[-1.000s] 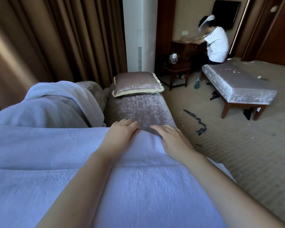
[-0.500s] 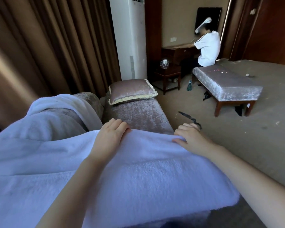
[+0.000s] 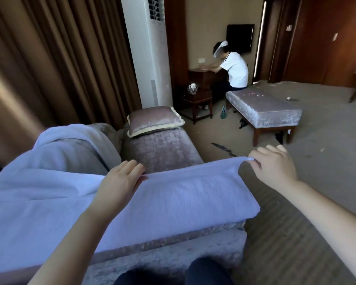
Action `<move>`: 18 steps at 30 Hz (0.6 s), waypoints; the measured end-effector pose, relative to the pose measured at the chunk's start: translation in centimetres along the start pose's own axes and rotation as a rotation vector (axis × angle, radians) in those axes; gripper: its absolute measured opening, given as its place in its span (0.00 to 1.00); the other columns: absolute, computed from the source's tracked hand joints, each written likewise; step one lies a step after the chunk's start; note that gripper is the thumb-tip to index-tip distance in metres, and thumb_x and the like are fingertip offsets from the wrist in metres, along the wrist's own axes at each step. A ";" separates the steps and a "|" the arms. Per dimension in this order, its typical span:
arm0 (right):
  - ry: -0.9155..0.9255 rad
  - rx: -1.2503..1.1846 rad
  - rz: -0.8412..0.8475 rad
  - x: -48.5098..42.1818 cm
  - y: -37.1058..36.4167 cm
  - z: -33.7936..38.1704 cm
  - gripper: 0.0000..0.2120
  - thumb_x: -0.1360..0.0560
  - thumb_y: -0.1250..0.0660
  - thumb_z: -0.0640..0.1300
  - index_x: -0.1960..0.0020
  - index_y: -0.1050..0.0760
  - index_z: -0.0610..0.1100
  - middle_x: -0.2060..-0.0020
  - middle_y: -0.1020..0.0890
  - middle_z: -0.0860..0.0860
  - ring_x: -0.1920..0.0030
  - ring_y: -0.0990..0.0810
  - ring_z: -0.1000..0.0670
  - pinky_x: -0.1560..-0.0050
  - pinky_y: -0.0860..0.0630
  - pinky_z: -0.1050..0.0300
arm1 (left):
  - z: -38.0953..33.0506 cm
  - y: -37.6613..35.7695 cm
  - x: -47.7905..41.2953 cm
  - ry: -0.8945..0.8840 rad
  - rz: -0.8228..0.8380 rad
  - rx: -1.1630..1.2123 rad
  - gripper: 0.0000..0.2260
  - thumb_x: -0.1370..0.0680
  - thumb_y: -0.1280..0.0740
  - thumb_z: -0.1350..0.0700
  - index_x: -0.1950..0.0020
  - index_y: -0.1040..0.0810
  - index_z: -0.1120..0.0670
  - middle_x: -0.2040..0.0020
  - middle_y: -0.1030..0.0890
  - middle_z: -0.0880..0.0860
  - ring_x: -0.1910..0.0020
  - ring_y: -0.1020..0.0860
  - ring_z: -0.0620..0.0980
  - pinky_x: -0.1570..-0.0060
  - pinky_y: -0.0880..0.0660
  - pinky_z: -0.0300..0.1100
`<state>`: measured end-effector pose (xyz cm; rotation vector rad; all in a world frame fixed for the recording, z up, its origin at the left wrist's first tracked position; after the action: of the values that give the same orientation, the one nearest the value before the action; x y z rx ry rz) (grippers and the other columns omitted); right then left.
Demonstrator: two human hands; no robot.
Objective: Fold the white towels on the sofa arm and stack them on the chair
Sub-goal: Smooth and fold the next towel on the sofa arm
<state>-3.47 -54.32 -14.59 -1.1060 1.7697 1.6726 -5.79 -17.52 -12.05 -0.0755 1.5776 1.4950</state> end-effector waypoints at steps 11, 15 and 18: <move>0.100 0.063 0.042 10.2 -0.9 2.8 0.08 0.32 0.42 0.36 0.68 0.27 0.42 0.72 0.30 0.48 0.71 0.28 0.43 0.62 0.37 0.49 | -5.3 -4.0 7.6 -0.142 0.298 -0.115 0.19 0.43 0.23 0.67 0.60 0.28 0.54 0.65 0.30 0.50 0.70 0.30 0.51 0.76 0.32 0.46; 0.136 0.101 0.115 10.0 -1.7 2.9 0.08 0.39 0.35 0.32 0.71 0.29 0.44 0.73 0.32 0.48 0.71 0.30 0.44 0.62 0.37 0.50 | -5.7 -3.5 7.2 -0.149 0.296 -0.038 0.06 0.31 0.34 0.59 0.60 0.31 0.52 0.66 0.30 0.49 0.70 0.30 0.50 0.77 0.33 0.44; 0.098 0.120 0.217 10.0 -2.3 2.6 0.14 0.47 0.29 0.28 0.72 0.28 0.44 0.73 0.30 0.49 0.71 0.29 0.43 0.60 0.38 0.51 | -5.5 -2.8 6.7 -0.070 0.298 0.056 0.08 0.27 0.38 0.47 0.61 0.33 0.49 0.67 0.30 0.45 0.70 0.30 0.46 0.76 0.33 0.41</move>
<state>-7.81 -54.03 -24.22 -0.9872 2.0878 1.6318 -10.98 -19.17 -19.39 0.2520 1.6248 1.6589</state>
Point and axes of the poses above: each hand's wrist, its own x-axis away from the middle knuckle, its own y-axis out of the back of the hand, z = x × y, the point moved 6 cm from there along -x, towards the middle knuckle
